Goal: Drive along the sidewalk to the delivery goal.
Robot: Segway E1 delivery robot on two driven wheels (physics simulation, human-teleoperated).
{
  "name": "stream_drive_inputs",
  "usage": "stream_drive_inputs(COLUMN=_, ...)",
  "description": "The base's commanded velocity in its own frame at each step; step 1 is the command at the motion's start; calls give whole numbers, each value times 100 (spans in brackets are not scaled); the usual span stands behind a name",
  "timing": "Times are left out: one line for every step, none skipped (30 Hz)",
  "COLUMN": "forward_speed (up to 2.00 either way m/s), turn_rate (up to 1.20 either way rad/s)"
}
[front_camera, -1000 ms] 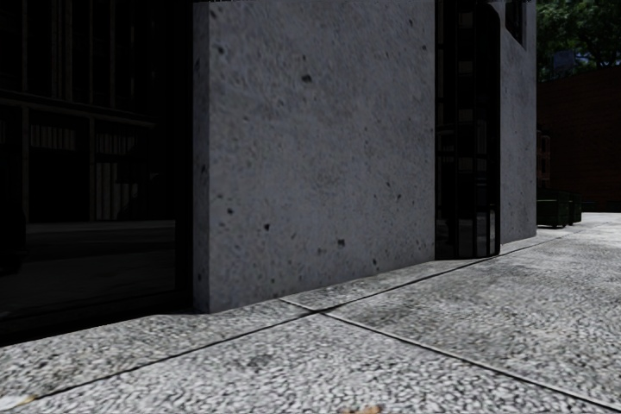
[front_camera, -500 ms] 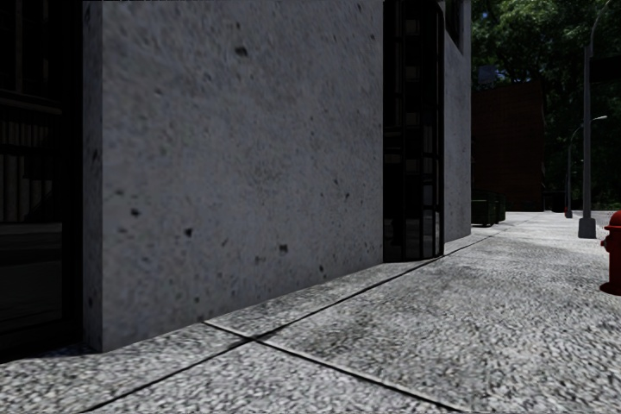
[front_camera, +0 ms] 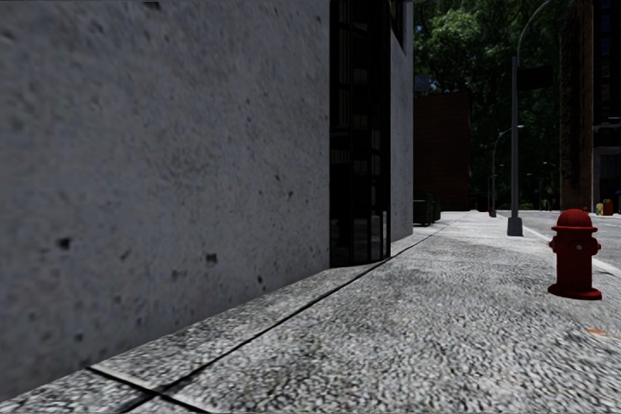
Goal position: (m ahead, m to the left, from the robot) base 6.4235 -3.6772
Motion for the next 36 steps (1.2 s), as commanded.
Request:
stream_drive_inputs(forward_speed=98, turn_rate=-46)
stream_drive_inputs(forward_speed=98, turn_rate=-46)
stream_drive_inputs(forward_speed=98, turn_rate=-46)
stream_drive_inputs(forward_speed=98, turn_rate=-46)
stream_drive_inputs(forward_speed=98, turn_rate=-46)
stream_drive_inputs(forward_speed=98, turn_rate=-46)
stream_drive_inputs(forward_speed=98, turn_rate=-46)
stream_drive_inputs(forward_speed=98, turn_rate=-46)
stream_drive_inputs(forward_speed=98, turn_rate=-46)
stream_drive_inputs(forward_speed=98, turn_rate=-46)
stream_drive_inputs(forward_speed=98, turn_rate=-46)
stream_drive_inputs(forward_speed=98, turn_rate=-46)
stream_drive_inputs(forward_speed=98, turn_rate=-46)
stream_drive_inputs(forward_speed=98, turn_rate=-46)
stream_drive_inputs(forward_speed=97, turn_rate=-46)
stream_drive_inputs(forward_speed=97, turn_rate=-46)
stream_drive_inputs(forward_speed=97, turn_rate=-46)
stream_drive_inputs(forward_speed=97, turn_rate=-46)
stream_drive_inputs(forward_speed=97, turn_rate=-46)
stream_drive_inputs(forward_speed=97, turn_rate=-46)
stream_drive_inputs(forward_speed=97, turn_rate=-46)
stream_drive_inputs(forward_speed=97, turn_rate=-46)
stream_drive_inputs(forward_speed=97, turn_rate=-46)
stream_drive_inputs(forward_speed=97, turn_rate=-46)
stream_drive_inputs(forward_speed=97, turn_rate=-46)
stream_drive_inputs(forward_speed=97, turn_rate=-46)
stream_drive_inputs(forward_speed=97, turn_rate=-46)
stream_drive_inputs(forward_speed=97, turn_rate=-34)
stream_drive_inputs(forward_speed=97, turn_rate=-34)
stream_drive_inputs(forward_speed=97, turn_rate=0)
stream_drive_inputs(forward_speed=97, turn_rate=0)
stream_drive_inputs(forward_speed=97, turn_rate=0)
stream_drive_inputs(forward_speed=97, turn_rate=0)
stream_drive_inputs(forward_speed=97, turn_rate=0)
stream_drive_inputs(forward_speed=97, turn_rate=0)
stream_drive_inputs(forward_speed=97, turn_rate=0)
